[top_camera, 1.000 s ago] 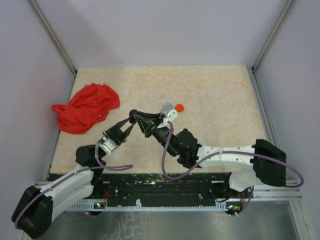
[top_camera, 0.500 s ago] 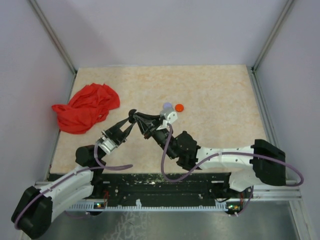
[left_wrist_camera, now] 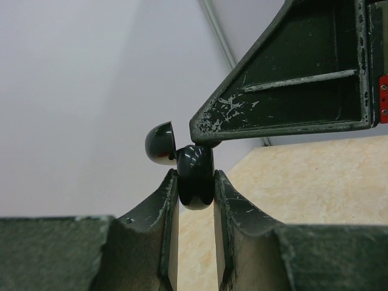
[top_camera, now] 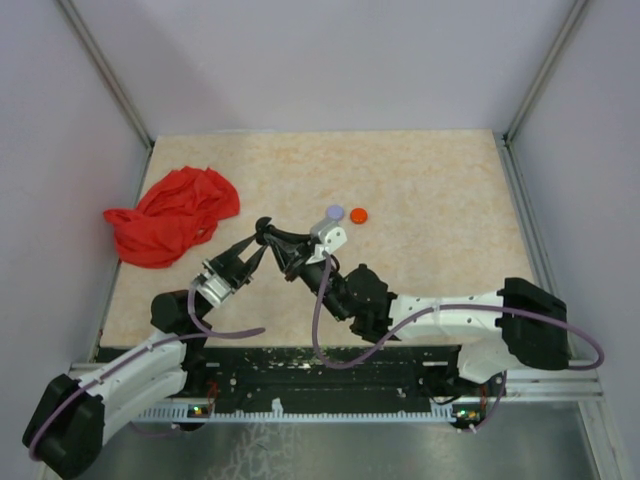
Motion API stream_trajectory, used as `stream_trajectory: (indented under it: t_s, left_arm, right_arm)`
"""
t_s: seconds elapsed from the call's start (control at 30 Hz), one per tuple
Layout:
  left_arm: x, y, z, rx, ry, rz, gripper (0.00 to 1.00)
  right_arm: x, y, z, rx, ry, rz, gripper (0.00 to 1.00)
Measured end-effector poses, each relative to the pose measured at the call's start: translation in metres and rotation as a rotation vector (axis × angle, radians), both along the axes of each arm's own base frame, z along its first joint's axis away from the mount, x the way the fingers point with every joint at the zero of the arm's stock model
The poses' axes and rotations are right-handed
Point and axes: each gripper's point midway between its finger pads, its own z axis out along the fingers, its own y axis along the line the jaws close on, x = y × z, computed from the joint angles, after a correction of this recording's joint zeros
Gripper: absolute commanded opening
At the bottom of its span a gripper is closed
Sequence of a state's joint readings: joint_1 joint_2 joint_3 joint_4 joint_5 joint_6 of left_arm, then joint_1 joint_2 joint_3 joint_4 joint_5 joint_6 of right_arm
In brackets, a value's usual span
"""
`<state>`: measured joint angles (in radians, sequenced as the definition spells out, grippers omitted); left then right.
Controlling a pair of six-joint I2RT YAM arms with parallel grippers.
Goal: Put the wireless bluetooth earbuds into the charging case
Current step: Place the earbud in the charging case.
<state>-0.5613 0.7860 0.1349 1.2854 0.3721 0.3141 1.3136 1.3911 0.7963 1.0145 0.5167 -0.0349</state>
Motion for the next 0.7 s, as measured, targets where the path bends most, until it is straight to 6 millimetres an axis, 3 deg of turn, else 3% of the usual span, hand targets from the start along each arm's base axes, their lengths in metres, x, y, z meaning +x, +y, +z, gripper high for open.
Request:
stream_trajectory:
  t_s: [0.33,0.7]
  left_arm:
    - [0.002,0.001,-0.001,-0.003,0.009,0.012,0.00]
    - [0.003,0.001,-0.002,-0.002,0.017,0.013,0.00]
  right_arm:
    - [0.001,0.009,0.002,-0.042,0.041,0.010,0.37]
    - [-0.005,0.013,-0.006,-0.105,0.076,0.043,0.52]
